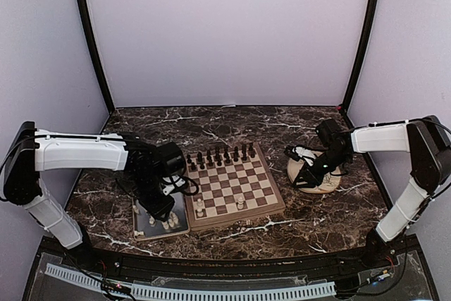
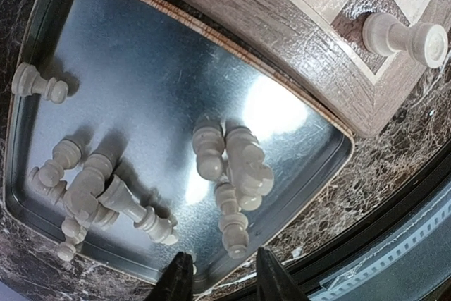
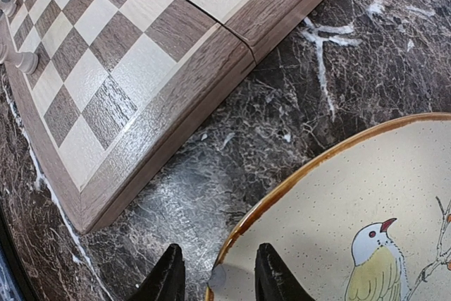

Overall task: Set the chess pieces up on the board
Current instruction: Pick up the bishop from the storage box.

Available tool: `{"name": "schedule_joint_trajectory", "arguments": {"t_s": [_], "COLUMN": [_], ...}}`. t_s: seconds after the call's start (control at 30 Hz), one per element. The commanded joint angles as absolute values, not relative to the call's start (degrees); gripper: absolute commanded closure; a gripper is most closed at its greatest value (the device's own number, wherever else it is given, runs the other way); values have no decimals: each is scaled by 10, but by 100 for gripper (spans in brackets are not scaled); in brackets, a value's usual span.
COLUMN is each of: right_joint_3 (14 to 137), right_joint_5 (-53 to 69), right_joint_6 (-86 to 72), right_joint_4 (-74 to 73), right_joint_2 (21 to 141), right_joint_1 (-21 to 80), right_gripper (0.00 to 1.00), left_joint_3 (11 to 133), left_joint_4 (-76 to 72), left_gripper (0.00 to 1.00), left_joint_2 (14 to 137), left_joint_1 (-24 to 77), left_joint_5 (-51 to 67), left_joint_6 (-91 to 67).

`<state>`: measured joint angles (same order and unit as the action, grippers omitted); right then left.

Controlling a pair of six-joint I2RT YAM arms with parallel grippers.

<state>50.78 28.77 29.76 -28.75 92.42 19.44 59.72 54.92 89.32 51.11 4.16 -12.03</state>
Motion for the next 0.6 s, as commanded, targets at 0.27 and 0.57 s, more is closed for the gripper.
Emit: {"name": "schedule_joint_trajectory", "arguments": {"t_s": [0.27, 0.57], "right_joint_3": [519, 519], "right_joint_5": [288, 285], "right_joint_6": [303, 303], "right_joint_4": [-290, -290], "right_joint_2": [925, 924], "right_joint_1": [193, 193], "right_gripper": [65, 64], "left_joint_3": [582, 582], "left_joint_4": [533, 560], "left_gripper": [75, 90], "left_joint_2": [922, 936], "left_joint_1": [512, 512], "left_joint_5": [59, 46], "left_joint_6": [-97, -92]}}
